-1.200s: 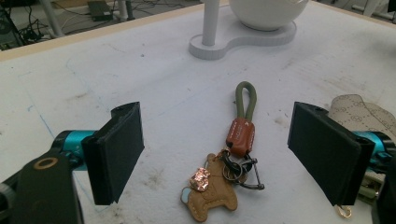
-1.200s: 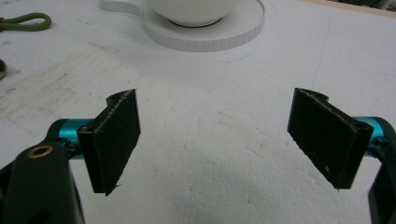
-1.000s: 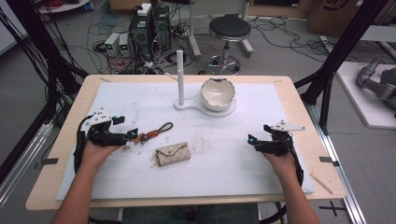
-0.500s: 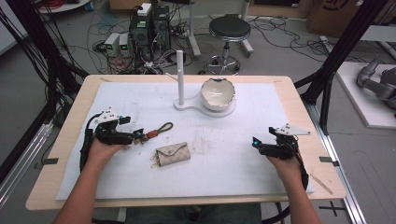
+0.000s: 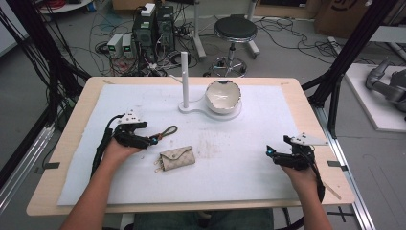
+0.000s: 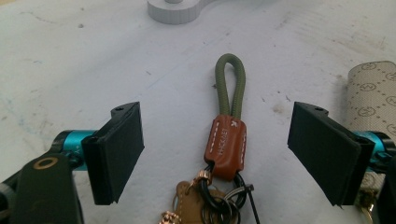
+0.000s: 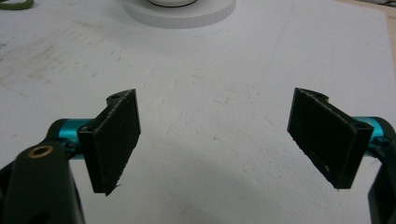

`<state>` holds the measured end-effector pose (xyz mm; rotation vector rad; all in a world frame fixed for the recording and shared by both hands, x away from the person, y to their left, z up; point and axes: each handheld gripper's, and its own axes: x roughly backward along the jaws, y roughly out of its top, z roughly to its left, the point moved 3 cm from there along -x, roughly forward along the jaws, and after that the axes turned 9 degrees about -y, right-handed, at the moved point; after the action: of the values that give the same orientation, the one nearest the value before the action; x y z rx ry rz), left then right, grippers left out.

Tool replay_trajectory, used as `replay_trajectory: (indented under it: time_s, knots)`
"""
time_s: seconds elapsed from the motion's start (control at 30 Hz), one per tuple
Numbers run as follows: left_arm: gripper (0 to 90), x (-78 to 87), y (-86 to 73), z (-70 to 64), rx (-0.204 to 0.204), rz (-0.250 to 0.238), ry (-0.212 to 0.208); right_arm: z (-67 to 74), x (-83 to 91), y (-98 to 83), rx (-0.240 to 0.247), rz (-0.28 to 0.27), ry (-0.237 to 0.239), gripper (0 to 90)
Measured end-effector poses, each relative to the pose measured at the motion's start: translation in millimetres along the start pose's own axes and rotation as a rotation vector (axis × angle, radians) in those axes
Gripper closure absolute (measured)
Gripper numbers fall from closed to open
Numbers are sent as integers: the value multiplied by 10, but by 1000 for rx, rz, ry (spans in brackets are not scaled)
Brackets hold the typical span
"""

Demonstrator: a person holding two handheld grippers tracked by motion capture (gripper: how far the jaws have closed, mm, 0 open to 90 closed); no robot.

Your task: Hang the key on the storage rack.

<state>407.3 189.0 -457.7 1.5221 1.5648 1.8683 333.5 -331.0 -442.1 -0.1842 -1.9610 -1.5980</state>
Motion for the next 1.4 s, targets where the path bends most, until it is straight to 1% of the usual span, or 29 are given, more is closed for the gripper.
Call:
replay_trajectory:
  time_s: [0.03,0.1,0.2,0.27,0.3,0.33,0.37,0.43,0.47,0.5,0.53,0.57,0.6,0.63,0.67,0.7,0.8,0.87,0.93,0.97,1.03,1.1,1.17,1.23,1.27,1.3,1.4]
  knots:
    - [186,-50,-1,8,0,25,-1,-2,23,-12,-4,4,-2,174]
    - [186,-70,-4,8,-3,33,-3,-9,28,-17,0,2,-4,174]
    - [201,-134,-18,9,-13,75,0,-16,46,-32,-5,5,-6,174]
    - [254,-191,-42,10,-8,119,10,-29,57,-46,-2,7,-9,174]
    - [300,-191,-42,10,-8,119,10,-32,58,-51,-4,7,-8,174]
    - [300,-203,-47,8,-11,132,19,-32,58,-51,-4,7,-8,174]
    - [346,-205,-43,2,-19,135,28,-34,60,-54,-8,9,-8,174]
    - [440,-199,-38,-10,-31,135,12,-46,65,-60,-6,10,-12,174]
    - [480,-199,-38,-10,-31,135,12,-47,64,-60,-7,10,-13,174]
    - [480,-197,-38,-18,-34,135,5,-47,64,-60,-7,10,-13,174]
    - [519,-191,-37,-24,-41,140,0,-48,59,-61,-5,10,-13,174]
    - [629,-191,-35,-33,-38,136,-1,-43,51,-63,-6,14,-12,174]
    - [656,-189,-33,-40,-44,139,-6,-39,48,-62,-5,14,-10,174]
    - [656,-187,-33,-42,-55,144,-9,-39,48,-62,-5,14,-10,174]
    - [678,-188,-32,-44,-58,142,-11,-31,44,-60,-1,17,-9,174]
    - [682,-185,-35,-36,-61,138,-20,-29,43,-58,0,16,-9,174]
    - [693,-178,-34,-33,-55,133,-24,-25,42,-55,0,14,-7,174]
    - [700,-149,-20,-24,-69,140,-6,-25,38,-54,-1,13,-7,174]
    - [702,-86,18,-18,-59,96,-3,-23,31,-54,1,15,-4,174]
    - [703,-49,47,-21,-51,63,-1,-17,20,-53,-1,17,-3,174]
    - [704,34,105,-35,-46,5,8,-7,1,-46,1,18,2,174]
    - [704,118,166,-64,-46,-47,12,4,-24,-35,2,16,4,174]
    - [704,218,236,-100,-33,-116,3,14,-36,-29,4,17,10,174]
    - [704,353,334,-146,-39,-172,5,49,-69,-10,11,17,19,174]
    - [704,353,334,-146,-39,-172,5,49,-69,-10,11,17,19,174]
    - [704,381,364,-158,-45,-183,10,62,-80,-4,13,18,24,174]
    - [704,406,452,-200,-59,-202,33,103,-114,19,16,18,37,174]
